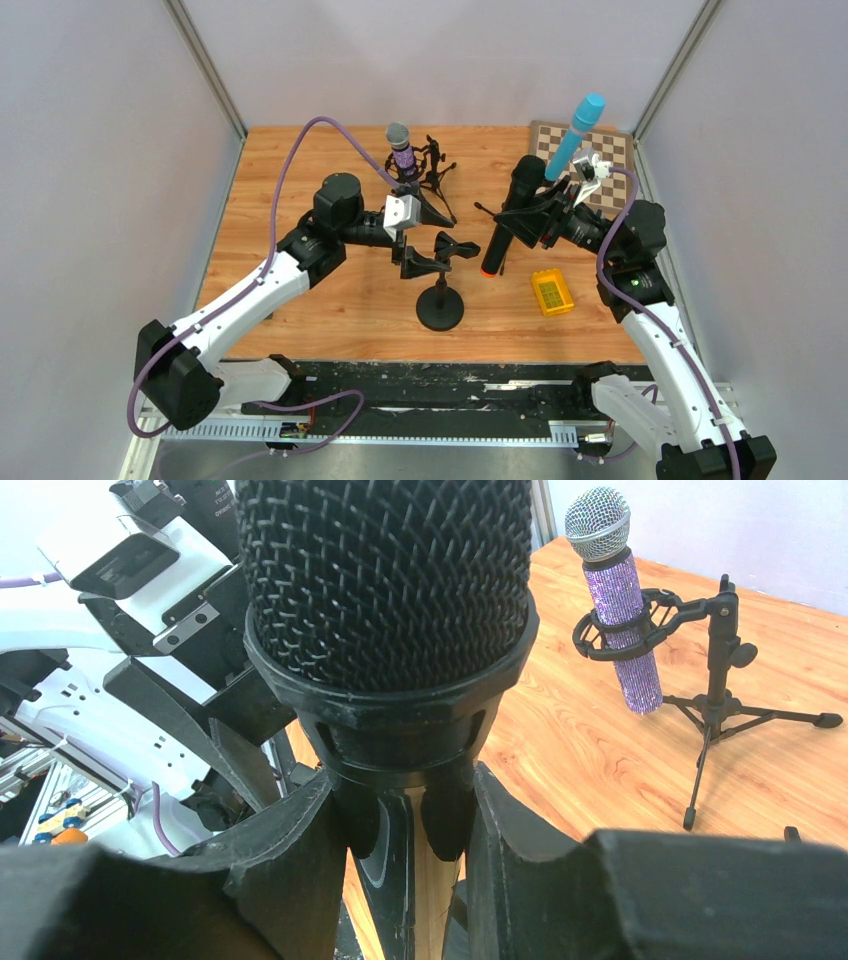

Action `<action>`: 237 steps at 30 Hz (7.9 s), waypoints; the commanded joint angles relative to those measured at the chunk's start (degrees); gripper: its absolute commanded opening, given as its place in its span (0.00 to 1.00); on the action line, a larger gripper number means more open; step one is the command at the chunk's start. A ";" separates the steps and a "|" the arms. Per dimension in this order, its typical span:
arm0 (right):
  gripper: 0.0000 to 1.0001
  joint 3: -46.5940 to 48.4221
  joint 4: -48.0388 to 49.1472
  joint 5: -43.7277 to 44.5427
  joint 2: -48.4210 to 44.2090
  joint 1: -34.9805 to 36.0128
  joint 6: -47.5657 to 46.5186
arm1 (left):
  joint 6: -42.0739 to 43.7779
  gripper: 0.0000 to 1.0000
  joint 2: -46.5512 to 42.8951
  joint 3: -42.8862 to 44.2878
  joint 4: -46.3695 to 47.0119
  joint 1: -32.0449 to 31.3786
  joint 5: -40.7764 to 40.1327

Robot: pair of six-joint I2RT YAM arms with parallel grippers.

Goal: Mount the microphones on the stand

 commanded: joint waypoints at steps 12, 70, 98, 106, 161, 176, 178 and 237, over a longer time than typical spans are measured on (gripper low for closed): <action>0.00 1.25 1.94 0.31 -0.30 -0.30 0.25 | 1.57 0.95 0.48 1.26 0.73 -0.28 -2.19; 0.00 -1.60 15.57 9.84 -0.49 14.44 -13.48 | -9.40 0.00 -4.78 -9.27 11.83 -0.28 -7.86; 0.00 -13.19 30.67 23.07 -1.25 23.00 -12.23 | -9.24 0.00 -5.42 -10.00 11.63 -0.27 -9.17; 0.00 -13.38 31.19 23.05 -0.15 23.48 -11.90 | -9.15 0.00 -5.19 -9.63 11.08 -0.28 -8.98; 1.00 -12.60 10.14 28.84 -7.94 23.48 -11.76 | -12.58 0.92 -12.28 -6.85 14.77 -0.28 -23.57; 1.00 -15.14 5.48 33.28 -11.72 23.28 -11.25 | -10.48 0.00 -1.70 0.32 9.35 -0.36 -13.36; 1.00 -15.20 5.46 33.50 -11.59 23.29 -11.25 | -10.88 0.00 -2.29 -0.88 10.76 -0.43 -13.41; 1.00 -14.92 4.43 33.62 -10.21 22.16 -10.57 | -15.40 0.31 -5.70 -19.46 20.96 -2.82 -22.01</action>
